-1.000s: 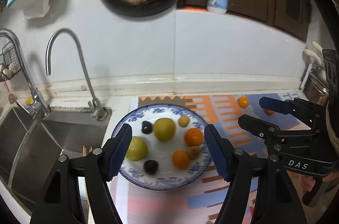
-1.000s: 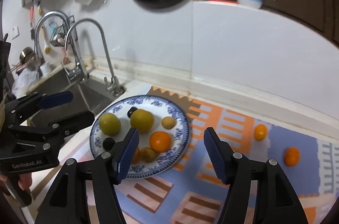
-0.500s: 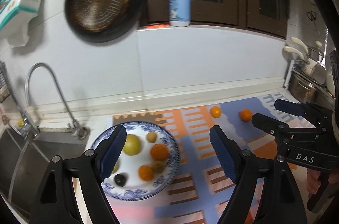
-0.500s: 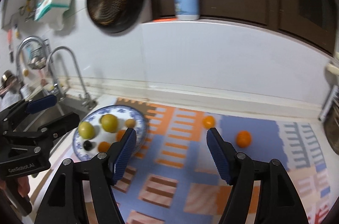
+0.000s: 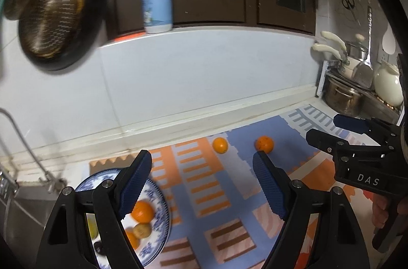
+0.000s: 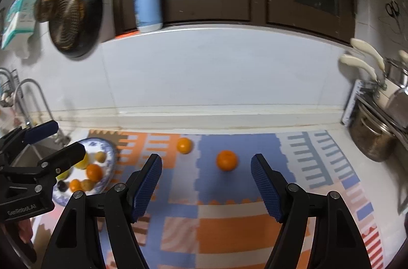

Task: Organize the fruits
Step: 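Move both open tools back toward the two remaining oranges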

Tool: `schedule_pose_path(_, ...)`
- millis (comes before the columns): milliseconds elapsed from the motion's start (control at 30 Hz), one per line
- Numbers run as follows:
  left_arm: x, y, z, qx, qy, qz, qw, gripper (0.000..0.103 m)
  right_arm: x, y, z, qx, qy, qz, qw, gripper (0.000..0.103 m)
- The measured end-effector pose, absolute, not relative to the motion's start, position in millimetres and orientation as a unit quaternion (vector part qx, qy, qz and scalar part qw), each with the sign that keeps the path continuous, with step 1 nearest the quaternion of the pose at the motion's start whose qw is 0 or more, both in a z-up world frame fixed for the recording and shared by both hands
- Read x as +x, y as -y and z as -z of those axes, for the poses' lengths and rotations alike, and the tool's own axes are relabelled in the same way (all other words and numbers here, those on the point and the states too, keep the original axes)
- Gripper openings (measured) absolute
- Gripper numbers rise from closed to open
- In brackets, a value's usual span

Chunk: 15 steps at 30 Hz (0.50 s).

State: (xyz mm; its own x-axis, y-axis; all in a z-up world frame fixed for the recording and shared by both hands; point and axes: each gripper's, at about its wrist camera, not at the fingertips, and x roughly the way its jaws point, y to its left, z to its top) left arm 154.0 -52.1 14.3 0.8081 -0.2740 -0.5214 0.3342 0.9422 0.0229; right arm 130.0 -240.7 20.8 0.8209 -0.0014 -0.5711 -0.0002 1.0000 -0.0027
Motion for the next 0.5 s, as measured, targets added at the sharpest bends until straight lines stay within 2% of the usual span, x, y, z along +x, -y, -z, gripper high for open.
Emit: schedule_pose_path(500,229.8,85.3,27.1,0.059,-0.312,0.181,0.931,0.081,182.8,274.9,18.9,0.025,-0.345,0.033,0.938,0.073)
